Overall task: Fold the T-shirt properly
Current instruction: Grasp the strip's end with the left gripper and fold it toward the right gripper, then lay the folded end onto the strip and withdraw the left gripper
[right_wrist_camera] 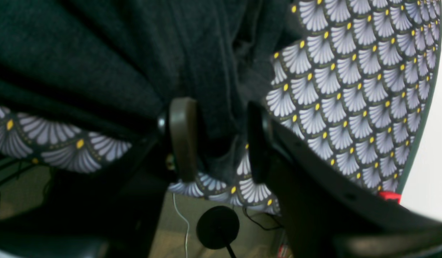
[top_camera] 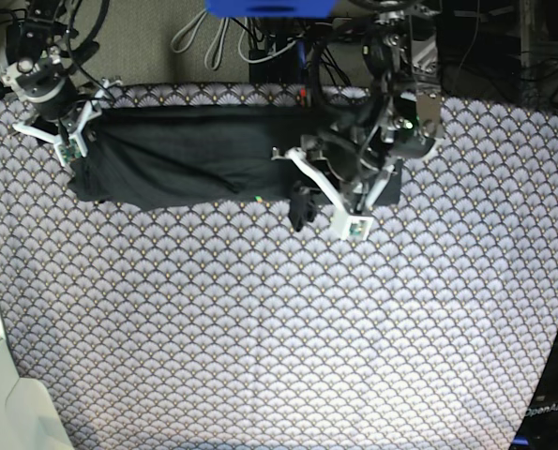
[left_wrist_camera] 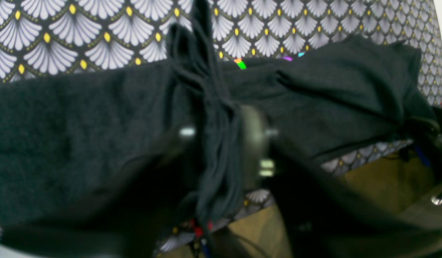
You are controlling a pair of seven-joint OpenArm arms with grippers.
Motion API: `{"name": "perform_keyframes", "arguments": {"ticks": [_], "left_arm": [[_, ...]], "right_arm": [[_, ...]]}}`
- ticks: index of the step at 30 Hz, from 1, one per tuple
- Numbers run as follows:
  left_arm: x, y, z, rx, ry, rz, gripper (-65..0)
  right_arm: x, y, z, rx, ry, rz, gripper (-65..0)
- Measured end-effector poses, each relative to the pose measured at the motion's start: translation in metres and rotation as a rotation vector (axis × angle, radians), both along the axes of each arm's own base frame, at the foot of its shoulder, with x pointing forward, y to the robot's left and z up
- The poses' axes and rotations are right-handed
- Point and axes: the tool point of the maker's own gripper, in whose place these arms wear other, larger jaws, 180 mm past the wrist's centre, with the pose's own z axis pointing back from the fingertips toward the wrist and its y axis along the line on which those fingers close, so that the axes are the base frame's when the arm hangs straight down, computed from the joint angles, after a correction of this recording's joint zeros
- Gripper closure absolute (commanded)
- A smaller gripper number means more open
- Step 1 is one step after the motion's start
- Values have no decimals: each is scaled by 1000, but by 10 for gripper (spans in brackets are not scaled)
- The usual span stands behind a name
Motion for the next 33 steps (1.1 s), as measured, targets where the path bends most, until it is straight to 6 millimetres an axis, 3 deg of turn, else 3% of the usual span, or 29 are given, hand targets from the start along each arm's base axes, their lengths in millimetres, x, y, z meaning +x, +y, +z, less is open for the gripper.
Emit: {"name": "perform_keyframes", "arguments": {"ticks": [3, 5, 8, 14, 17, 22, 26, 33], "left_arm": [[-4, 4, -4, 41, 3, -21, -355], [-9, -9, -4, 36, 0, -79, -386], [-14, -23, -1, 16, -4, -123, -394], [-10, -21, 8, 21, -33, -115, -392], [-5, -10, 13, 30, -54, -85, -322], [5, 28, 1, 79, -33, 14, -13], [-2, 28, -21, 82, 44, 8, -5], [1, 27, -27, 78, 59, 11, -3]], "right_arm": [[0, 0, 0, -1, 0, 1, -236], [0, 0, 0, -1, 0, 1, -236], [0, 0, 0, -1, 0, 1, -236], [1, 5, -1, 6, 1, 14, -236], [1, 5, -1, 5, 2, 15, -236], [2, 5, -1, 5, 0, 14, -236], [3, 5, 0, 5, -5, 14, -236], [4, 5, 0, 4, -4, 15, -236]]}}
